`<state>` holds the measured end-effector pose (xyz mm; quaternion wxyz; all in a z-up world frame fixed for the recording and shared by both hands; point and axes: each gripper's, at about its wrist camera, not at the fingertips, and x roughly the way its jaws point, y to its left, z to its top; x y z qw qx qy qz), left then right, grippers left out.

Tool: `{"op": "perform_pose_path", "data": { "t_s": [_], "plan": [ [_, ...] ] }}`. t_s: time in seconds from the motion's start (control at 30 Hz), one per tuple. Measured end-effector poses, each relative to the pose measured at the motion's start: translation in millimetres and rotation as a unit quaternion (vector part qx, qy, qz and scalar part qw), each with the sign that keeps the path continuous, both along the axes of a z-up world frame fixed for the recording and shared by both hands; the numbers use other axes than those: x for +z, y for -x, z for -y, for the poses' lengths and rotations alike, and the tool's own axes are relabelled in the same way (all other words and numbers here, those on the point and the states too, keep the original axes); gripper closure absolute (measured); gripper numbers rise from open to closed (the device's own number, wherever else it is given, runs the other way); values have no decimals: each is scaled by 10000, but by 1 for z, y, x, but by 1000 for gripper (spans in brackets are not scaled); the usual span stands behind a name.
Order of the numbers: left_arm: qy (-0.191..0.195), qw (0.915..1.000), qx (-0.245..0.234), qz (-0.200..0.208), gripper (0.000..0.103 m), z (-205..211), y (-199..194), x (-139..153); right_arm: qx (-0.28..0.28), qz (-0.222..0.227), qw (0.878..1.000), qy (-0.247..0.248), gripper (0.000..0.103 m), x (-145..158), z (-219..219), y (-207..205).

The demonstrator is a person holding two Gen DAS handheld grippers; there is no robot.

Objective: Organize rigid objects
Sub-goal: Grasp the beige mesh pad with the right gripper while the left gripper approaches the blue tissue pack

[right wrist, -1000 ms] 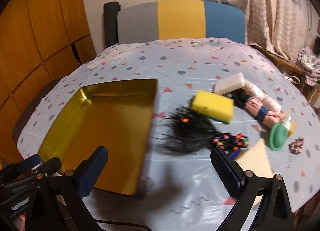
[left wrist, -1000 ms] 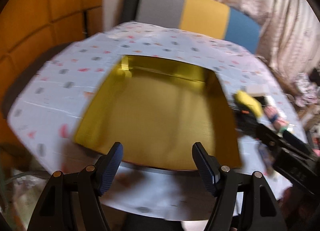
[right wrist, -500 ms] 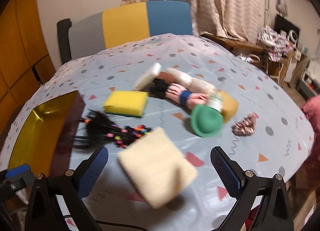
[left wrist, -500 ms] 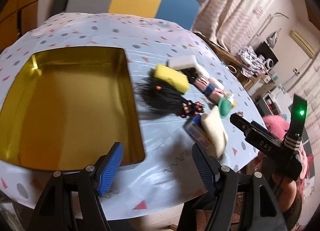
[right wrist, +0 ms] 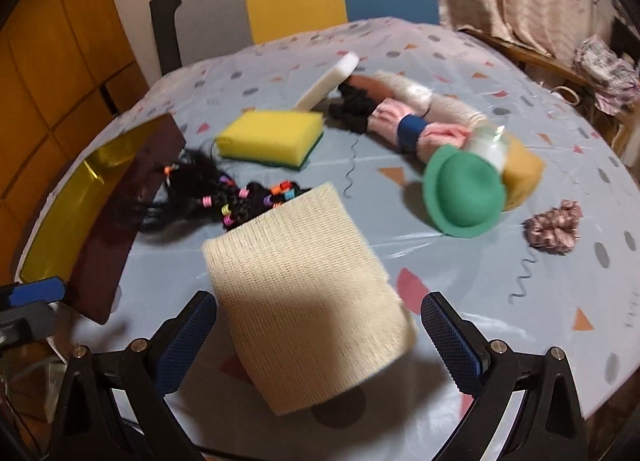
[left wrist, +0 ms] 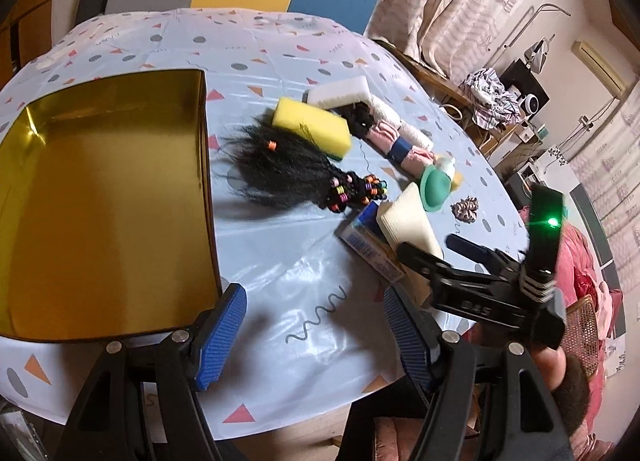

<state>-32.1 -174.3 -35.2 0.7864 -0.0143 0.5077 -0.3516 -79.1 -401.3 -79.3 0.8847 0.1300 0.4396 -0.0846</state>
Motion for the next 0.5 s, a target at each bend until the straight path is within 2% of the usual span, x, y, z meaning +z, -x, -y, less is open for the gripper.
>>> {"op": "perform_pose_path", "data": {
  "t_s": [0.1, 0.17, 0.27, 0.37, 0.43, 0.5],
  "plan": [
    [2, 10000, -36, -65, 30, 3, 1, -2, -12, 17, 9998, -212, 8, -6, 3, -2],
    [3, 9999, -85, -82, 32, 5, 2, -3, -32, 53, 9993, -380, 18, -7, 8, -1],
    [196, 9996, -214, 1, 34, 9, 6, -5, -81, 124, 9984, -549, 36, -7, 13, 4],
    [182, 9992, -350, 32, 36, 21, 6, -7, -307, 189, 9977, -573, 41, -4, 22, 13],
    [130, 9988, -468, 95, 36, 33, 5, -8, -506, 213, 9968, -587, 49, -3, 32, 19],
    [121, 9978, -635, 157, 36, 46, 5, -8, -642, 221, 9959, -594, 49, -3, 40, 23]
  ]
}}
